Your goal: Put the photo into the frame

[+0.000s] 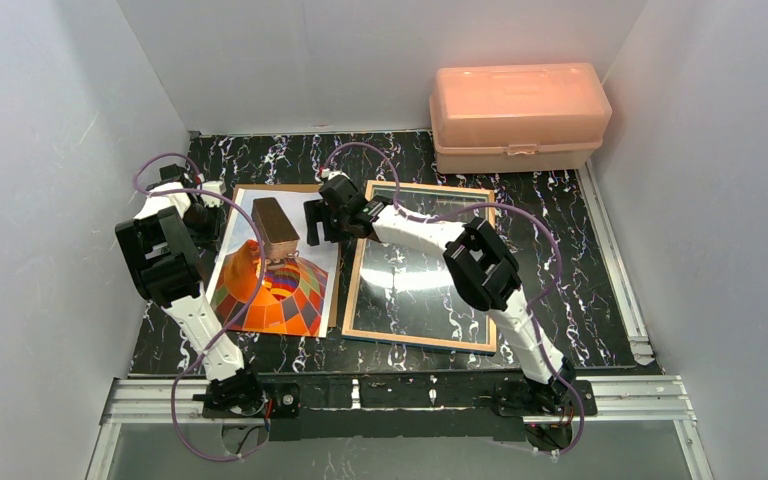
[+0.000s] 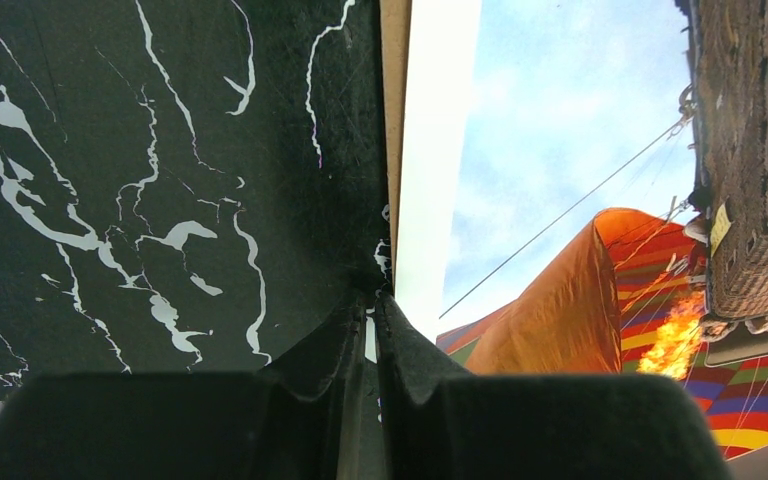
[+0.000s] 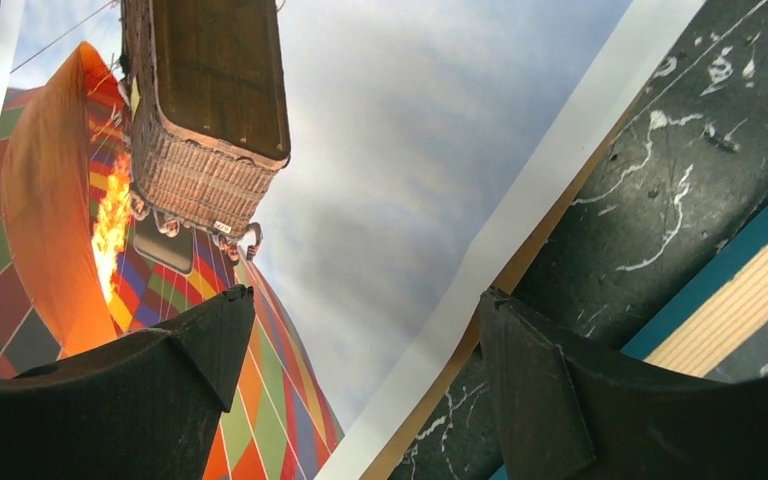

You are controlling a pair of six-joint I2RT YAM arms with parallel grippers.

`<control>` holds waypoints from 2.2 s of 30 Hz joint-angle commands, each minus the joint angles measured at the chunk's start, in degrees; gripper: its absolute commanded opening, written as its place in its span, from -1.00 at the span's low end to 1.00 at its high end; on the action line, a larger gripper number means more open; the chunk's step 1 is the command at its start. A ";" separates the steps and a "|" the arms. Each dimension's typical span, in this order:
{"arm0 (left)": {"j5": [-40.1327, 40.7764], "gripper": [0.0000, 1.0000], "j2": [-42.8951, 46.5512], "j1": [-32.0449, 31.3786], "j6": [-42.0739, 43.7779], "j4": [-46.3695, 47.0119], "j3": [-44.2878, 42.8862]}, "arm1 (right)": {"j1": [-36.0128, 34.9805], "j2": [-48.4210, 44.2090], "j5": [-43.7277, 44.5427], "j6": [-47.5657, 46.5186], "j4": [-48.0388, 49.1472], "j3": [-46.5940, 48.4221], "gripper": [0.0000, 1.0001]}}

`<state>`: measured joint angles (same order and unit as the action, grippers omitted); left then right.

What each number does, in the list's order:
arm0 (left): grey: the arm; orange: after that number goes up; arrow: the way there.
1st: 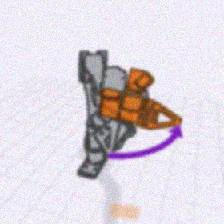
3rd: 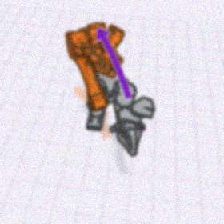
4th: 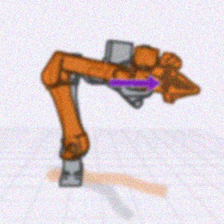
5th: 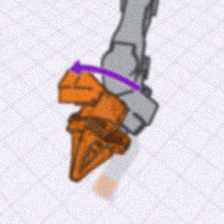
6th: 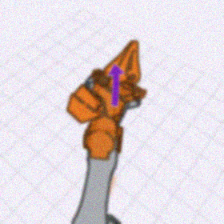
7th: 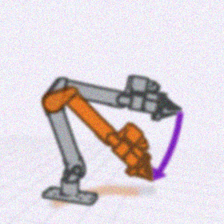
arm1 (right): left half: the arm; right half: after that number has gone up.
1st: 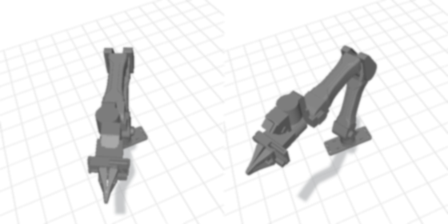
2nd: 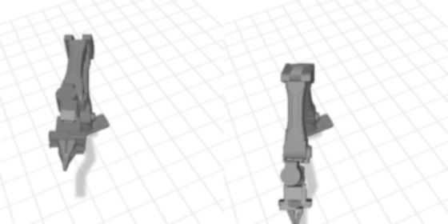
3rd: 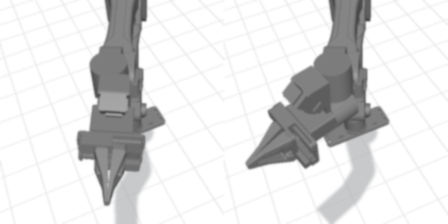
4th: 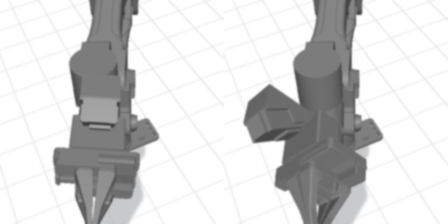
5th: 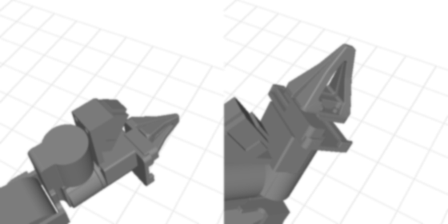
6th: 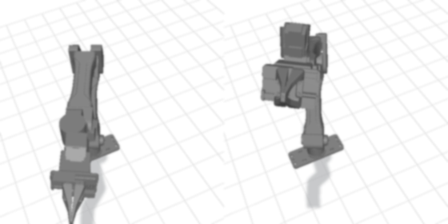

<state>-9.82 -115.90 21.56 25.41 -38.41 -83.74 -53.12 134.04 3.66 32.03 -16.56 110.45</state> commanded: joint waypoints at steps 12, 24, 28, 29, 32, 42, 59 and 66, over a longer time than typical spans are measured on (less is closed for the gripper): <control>-3.51 -0.88 -1.53 -0.82 -0.72 -3.28 2.09 | -0.76 -14.09 -10.07 0.29 23.79 -15.34 0.70; -3.88 -0.89 -1.20 -0.82 -0.65 -3.42 2.63 | 1.18 -6.35 -11.63 4.79 15.22 -9.94 0.53; -3.95 -0.89 -1.11 -0.82 -0.69 -3.51 2.53 | 1.42 -5.33 -10.88 4.27 12.21 -9.50 0.55; -3.92 -0.90 -1.09 -0.82 -0.72 -3.51 2.53 | 1.45 -5.43 -11.07 4.45 12.70 -10.26 0.55; -4.13 -0.90 -1.20 -0.82 -0.80 -3.59 2.64 | 1.68 -5.63 -11.91 5.39 14.47 -12.22 0.55; -4.68 -0.90 -1.14 -0.82 -0.91 -5.78 0.86 | 3.59 -7.10 -16.10 9.87 18.42 -12.24 -0.25; -23.38 0.95 19.22 -1.99 -0.67 -23.62 -21.83 | 3.82 -14.16 -14.59 17.69 13.14 -2.23 -0.75; -24.44 0.97 33.92 -15.14 3.19 -25.96 -13.74 | 3.53 -21.74 -4.33 22.27 6.68 -2.80 -0.83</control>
<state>-31.11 -89.12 14.06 26.06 -59.16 -103.24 -49.28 119.90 -7.92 50.13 -7.03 106.61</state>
